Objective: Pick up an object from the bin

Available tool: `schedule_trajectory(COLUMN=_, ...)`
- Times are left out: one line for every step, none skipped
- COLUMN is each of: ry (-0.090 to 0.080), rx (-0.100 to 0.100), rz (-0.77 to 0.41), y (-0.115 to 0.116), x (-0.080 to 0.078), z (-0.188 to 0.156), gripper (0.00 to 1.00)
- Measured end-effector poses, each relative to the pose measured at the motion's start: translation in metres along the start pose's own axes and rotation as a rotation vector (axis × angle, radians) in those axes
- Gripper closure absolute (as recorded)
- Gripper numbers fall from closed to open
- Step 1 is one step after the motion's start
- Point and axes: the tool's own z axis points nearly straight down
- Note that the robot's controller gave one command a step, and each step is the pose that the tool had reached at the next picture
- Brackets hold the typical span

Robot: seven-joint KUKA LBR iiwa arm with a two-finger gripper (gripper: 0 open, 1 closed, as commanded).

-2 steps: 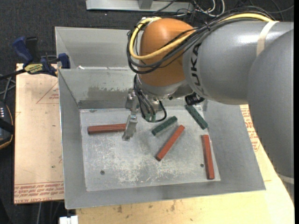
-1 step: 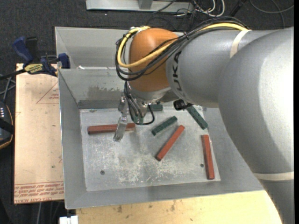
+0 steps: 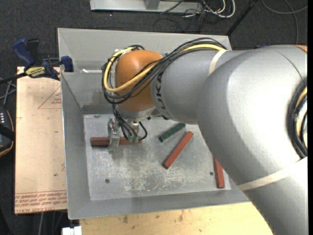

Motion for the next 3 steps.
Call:
schedule_trajectory(ry=0.000, rx=0.000, rz=0.000, y=0.000, x=0.000, z=0.000, gripper=1.00)
schedule_trajectory(ry=0.002, rx=0.000, rz=-0.062, y=-0.010, x=0.004, z=-0.008, gripper=1.00)
schedule_trajectory(ry=0.008, rx=0.004, rz=-0.098, y=-0.019, x=0.005, z=-0.018, gripper=1.00)
